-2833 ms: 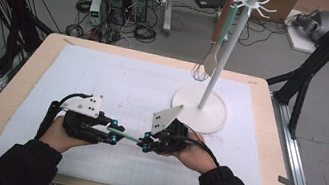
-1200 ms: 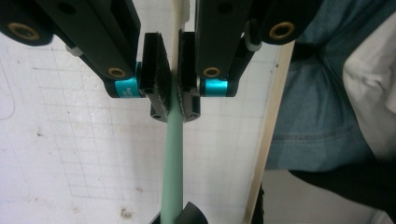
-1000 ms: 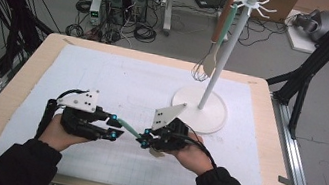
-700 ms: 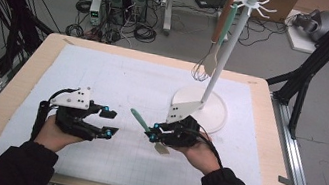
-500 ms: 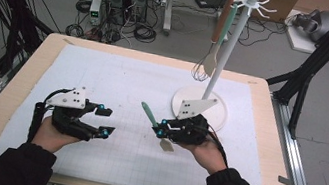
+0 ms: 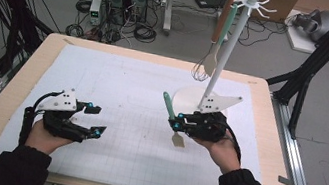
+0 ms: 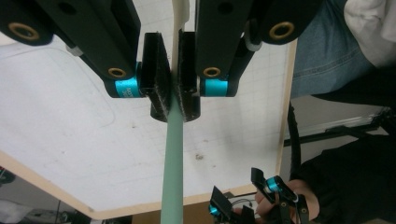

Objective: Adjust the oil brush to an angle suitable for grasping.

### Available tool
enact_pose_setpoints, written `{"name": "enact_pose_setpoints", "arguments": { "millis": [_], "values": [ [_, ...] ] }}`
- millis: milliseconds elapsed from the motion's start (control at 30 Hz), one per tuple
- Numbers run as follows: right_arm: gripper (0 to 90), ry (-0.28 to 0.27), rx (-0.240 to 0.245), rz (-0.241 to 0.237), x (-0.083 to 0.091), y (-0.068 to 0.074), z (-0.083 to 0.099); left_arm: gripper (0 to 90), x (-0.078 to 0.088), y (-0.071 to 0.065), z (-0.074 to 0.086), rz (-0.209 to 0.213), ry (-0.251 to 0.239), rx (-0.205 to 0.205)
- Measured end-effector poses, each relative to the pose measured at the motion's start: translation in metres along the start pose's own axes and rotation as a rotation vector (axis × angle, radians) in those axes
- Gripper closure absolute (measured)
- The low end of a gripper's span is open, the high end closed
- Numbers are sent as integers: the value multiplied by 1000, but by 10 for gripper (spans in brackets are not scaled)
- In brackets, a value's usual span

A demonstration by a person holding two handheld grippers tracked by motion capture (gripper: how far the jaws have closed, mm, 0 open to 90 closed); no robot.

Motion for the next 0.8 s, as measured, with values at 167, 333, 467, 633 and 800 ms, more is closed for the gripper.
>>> {"name": "enact_pose_setpoints", "arguments": {
  "millis": [167, 333, 467, 633, 800],
  "values": [
    [844, -25, -10, 7, 8, -2, -2, 300, 3, 1, 5, -26, 14, 2],
    [844, -32, -10, 22, 16, -3, -6, 295, 5, 2, 8, -37, 12, 11],
    [844, -50, -10, 29, 24, -4, -9, 294, 8, 3, 10, -56, 10, 8],
    [844, -75, -18, 40, 35, -7, -14, 292, 9, 5, 14, -57, 13, 18],
    [844, -89, -27, 46, 39, -9, -19, 291, 9, 4, 16, -66, 17, 21]
  ]
}}
Point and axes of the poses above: each handheld gripper's, and its own axes: x roughly backward along the jaws, z roughly out of its underside, y roughly to its left, the point moved 1 cm from there along -x, roughly forward along the jaws, and after that the axes turned 11 degrees about -x, right-handed, at the moved point
